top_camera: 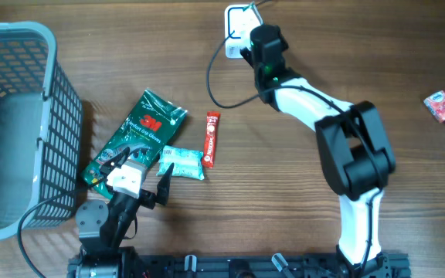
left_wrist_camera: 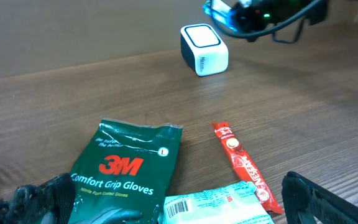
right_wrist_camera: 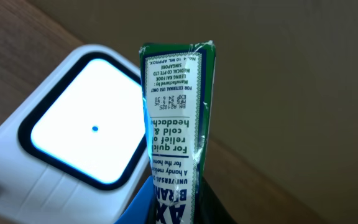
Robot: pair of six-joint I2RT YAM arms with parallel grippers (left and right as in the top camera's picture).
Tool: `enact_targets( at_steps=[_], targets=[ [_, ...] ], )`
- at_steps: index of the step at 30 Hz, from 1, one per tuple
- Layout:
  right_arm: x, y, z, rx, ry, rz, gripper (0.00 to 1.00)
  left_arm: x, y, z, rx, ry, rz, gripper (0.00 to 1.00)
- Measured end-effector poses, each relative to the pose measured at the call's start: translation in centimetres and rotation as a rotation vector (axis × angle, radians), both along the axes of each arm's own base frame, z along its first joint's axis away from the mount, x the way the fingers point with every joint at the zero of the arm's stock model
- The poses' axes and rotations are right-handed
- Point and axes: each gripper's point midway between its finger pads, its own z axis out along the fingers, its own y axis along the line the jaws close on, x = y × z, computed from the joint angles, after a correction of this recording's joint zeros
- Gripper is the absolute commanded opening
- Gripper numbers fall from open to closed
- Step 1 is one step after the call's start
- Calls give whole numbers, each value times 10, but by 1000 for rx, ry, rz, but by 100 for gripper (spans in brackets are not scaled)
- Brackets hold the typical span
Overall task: Scan the item barcode
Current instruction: 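Lift the Axe box and hold it up to the scanner, then carry the Axe box right and release it at the table edge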
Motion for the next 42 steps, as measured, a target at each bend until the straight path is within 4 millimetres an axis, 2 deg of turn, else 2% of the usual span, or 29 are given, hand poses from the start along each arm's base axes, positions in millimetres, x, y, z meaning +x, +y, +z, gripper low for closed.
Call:
enact_targets(
  at_steps=[3,6,10,15,19,27,30,31,34,36,39,40,42],
  targets=[
    [9,12,5,-58,-28,12,10,0,0,0,0,0,0,100],
    [9,20,2,-120,-30,18,11,0,0,0,0,0,0,100],
    [8,15,-4,-184,-21,1,9,0,0,0,0,0,0,100],
    [11,6,8,-303,-65,-30,9,0,0,0,0,0,0,100],
    [9,-1,10,-393,-59,-53,8,0,0,0,0,0,0,100],
    [-4,18,11,-444,-56,-64,8,0,0,0,0,0,0,100],
    [-7,12,17,-459,-69,-130,8,0,0,0,0,0,0,100],
    [-7,2,19,-462,-71,-174,8,0,0,0,0,0,0,100],
    [-6,-48,25,-462,-63,-357,6,0,0,0,0,0,0,100],
    [-5,-104,24,-472,-34,-515,6,0,0,0,0,0,0,100],
    [-16,-188,1,-524,124,-676,6,0,0,0,0,0,0,100],
    [-23,-208,-9,-530,178,-709,6,0,0,0,0,-1,0,100],
    [-48,-269,-38,-498,330,-806,5,0,0,0,0,0,0,100]
  ],
)
